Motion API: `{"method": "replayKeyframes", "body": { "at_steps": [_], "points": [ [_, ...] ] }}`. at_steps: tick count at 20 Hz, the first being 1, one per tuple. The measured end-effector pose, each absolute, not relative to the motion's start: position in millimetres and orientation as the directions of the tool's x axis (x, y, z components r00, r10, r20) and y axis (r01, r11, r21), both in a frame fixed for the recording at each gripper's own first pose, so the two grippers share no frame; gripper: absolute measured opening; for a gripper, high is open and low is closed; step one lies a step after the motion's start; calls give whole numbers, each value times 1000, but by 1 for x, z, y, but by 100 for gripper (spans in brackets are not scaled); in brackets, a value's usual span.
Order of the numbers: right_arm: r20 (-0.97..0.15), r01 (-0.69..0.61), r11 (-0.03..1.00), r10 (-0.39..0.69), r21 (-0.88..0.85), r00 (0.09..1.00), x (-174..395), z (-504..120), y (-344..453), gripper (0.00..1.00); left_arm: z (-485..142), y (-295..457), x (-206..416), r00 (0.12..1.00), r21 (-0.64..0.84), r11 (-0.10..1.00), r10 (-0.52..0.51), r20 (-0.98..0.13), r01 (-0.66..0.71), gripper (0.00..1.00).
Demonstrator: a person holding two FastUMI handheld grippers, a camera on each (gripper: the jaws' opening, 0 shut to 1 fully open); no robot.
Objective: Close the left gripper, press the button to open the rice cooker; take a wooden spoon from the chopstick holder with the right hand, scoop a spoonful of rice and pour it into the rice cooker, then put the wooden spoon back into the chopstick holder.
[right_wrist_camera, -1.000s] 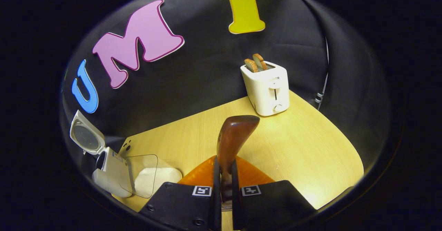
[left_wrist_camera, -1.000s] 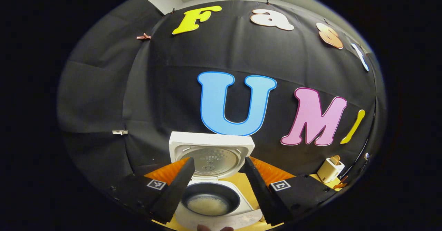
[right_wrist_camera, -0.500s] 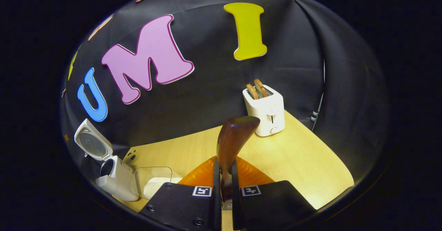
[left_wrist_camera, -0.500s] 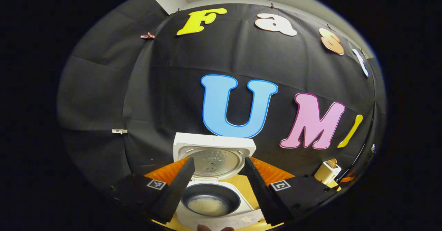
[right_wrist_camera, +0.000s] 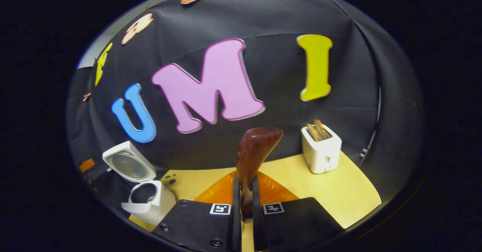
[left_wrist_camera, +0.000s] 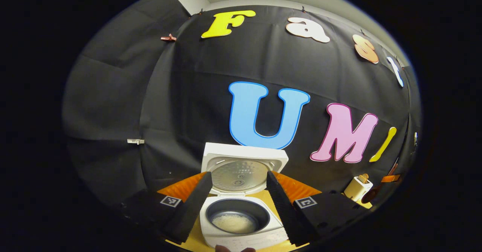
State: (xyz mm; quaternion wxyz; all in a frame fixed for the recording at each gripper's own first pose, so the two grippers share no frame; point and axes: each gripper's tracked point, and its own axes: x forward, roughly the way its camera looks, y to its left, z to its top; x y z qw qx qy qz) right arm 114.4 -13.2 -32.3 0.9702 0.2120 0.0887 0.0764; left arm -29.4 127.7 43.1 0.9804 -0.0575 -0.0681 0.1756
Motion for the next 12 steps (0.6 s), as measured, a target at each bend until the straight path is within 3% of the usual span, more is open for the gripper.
{"method": "replayKeyframes", "body": {
  "at_steps": [6,12],
  "points": [
    [-37,-372,845,417,384,908,118,39,128,16,41,158,-57,909,-148,913,399,121,-381,94],
    [-8,-556,762,592,332,806,113,55,249,16,33,179,-79,893,-137,897,435,117,-419,94]
  ]
}}
